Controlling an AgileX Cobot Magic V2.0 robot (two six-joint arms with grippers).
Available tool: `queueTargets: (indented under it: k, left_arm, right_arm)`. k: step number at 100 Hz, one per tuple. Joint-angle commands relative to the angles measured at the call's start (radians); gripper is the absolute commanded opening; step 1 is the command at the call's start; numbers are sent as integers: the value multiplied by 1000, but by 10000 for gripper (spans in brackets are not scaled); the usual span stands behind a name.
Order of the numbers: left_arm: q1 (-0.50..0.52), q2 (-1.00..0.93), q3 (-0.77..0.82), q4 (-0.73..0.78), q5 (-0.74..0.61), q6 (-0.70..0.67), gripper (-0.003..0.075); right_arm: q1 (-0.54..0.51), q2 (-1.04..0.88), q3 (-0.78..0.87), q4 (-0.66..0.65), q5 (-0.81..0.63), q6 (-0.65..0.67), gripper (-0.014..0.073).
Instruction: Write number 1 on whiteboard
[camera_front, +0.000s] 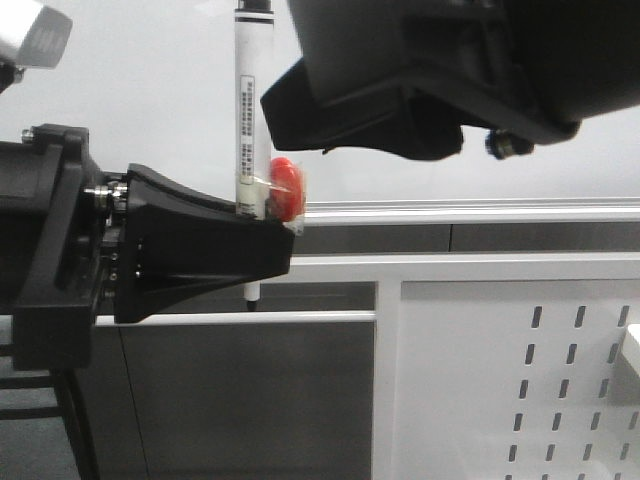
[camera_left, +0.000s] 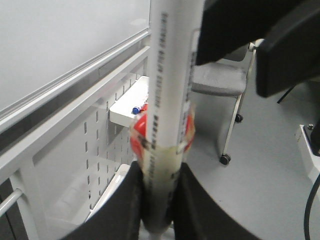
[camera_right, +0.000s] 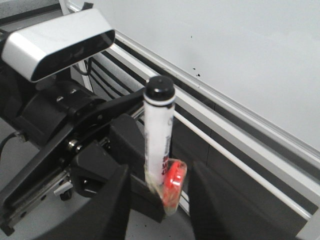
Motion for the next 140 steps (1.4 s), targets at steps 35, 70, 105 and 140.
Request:
queueTargets:
  k: [35, 70, 105, 140]
  left_arm:
    - [13, -35, -19, 14, -212, -9, -21]
    - [-1, -35, -19, 44, -212, -9, -21]
    - [-15, -41, -19, 36, -212, -9, -21]
    - [-15, -62, -52, 40, -212, -31, -21]
  right_arm:
    - [71, 21, -35, -35, -215, -12, 246]
    - [75, 45, -35, -35, -270, -12, 246]
    - [75, 45, -35, -35, -272, -12, 246]
    - [75, 45, -35, -35, -272, -12, 214]
